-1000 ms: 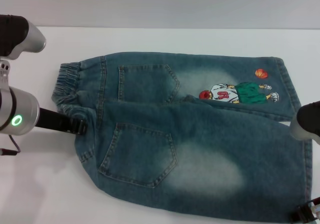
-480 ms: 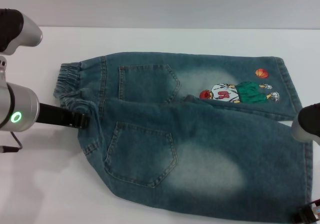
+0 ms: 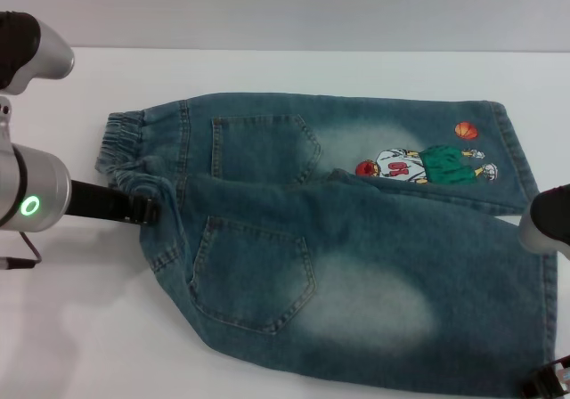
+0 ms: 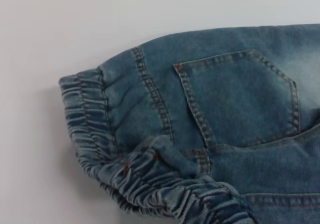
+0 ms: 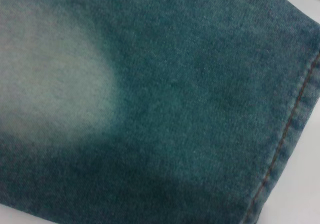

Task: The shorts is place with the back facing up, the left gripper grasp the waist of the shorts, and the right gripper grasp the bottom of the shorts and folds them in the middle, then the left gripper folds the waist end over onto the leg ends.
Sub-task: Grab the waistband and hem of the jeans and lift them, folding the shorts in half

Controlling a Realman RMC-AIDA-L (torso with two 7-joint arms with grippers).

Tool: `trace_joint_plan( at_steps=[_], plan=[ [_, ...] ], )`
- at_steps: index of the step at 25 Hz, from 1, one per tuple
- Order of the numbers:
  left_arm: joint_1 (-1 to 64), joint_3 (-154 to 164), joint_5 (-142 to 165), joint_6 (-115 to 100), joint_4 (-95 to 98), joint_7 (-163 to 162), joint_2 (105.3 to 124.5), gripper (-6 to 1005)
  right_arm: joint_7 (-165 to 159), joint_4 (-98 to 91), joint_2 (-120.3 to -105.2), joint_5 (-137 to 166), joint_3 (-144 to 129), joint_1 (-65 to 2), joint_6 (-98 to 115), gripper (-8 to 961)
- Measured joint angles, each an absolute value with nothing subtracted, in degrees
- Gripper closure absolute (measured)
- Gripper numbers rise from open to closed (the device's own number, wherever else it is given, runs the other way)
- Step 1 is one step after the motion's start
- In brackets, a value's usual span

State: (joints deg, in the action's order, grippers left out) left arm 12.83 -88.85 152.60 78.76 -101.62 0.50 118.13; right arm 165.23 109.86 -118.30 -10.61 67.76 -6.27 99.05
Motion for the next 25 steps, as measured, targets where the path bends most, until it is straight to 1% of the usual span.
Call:
trace_joint_plan(
  at_steps=[11, 25],
  plan=[
    [13.3, -88.2, 153.3, 79.1, -101.8, 0.6, 118.03, 791, 165.2, 109.9, -118.3, -10.6, 67.8, -6.5, 99.6, 314],
    [13.5, -87.5, 154.4, 79.5, -102.3, 0.3, 118.12, 789, 165.2, 108.5, -118.36, -10.8, 67.8, -6.5, 98.7, 351]
  ],
)
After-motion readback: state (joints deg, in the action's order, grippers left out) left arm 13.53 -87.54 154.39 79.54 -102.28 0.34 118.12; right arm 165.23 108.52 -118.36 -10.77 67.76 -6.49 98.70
